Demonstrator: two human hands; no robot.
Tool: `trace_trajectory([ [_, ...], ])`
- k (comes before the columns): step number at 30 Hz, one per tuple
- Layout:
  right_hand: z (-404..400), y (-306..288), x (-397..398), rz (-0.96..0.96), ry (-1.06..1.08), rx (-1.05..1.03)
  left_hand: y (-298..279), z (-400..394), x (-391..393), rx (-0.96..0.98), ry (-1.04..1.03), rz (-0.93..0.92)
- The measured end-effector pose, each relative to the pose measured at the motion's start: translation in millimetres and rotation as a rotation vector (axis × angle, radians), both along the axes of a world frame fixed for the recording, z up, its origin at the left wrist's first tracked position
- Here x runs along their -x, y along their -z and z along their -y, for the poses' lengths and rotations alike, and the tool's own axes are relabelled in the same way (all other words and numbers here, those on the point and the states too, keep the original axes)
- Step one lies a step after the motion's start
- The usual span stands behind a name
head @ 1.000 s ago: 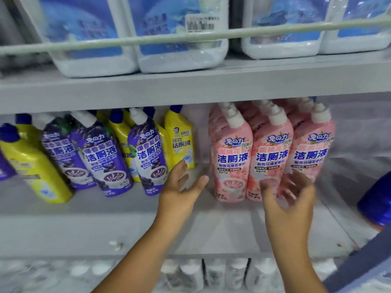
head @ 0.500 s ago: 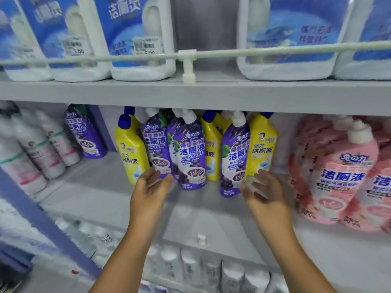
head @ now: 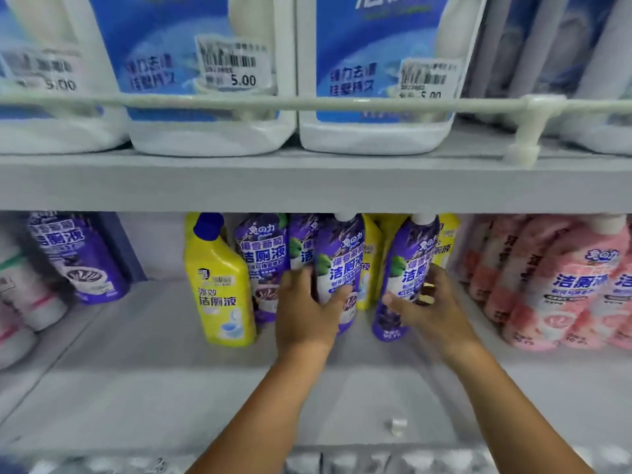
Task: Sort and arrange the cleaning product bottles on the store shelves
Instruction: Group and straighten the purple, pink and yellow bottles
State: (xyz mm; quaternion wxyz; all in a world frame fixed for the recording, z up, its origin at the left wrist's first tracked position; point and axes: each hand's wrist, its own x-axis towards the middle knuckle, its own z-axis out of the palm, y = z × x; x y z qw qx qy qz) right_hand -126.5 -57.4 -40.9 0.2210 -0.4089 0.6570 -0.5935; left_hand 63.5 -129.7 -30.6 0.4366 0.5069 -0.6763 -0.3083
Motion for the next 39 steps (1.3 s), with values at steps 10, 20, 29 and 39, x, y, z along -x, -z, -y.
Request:
trace_trajectory([
  [10,-17,-14,-49,0.004,-0.154,-0.056,9,-4,-55,-0.078,0.224,-0.140],
  [20,-15,-15,-87,0.011,-0.085,-0.005,20,-10,-99,-0.057,0.083,-0.283],
  [29,-8,-26,-99,0.029,-0.116,-0.002,2,-19,-80,-0.023,0.005,-0.241],
  [39,17,-30,-139,0.042,-0.294,-0.011,-9,-37,-154,0.000,-0.182,-0.361],
])
